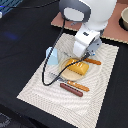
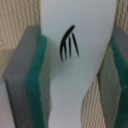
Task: Interact with the objects in diverse but meaningful ways.
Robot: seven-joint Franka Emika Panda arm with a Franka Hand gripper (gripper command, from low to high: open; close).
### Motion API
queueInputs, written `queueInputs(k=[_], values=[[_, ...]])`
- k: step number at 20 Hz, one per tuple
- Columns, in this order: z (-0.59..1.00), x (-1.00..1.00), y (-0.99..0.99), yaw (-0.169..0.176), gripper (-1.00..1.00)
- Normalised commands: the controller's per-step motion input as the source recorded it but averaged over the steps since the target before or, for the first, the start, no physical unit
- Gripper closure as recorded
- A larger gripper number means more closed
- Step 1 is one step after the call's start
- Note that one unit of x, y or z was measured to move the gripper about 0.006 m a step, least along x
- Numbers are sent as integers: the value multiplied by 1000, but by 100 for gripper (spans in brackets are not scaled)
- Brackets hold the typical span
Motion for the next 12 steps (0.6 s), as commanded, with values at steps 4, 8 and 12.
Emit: queueInputs(k=[4,8,12], values=[[936,-780,-372,0,100],[695,-686,-529,0,100],[279,-626,-618,0,100]])
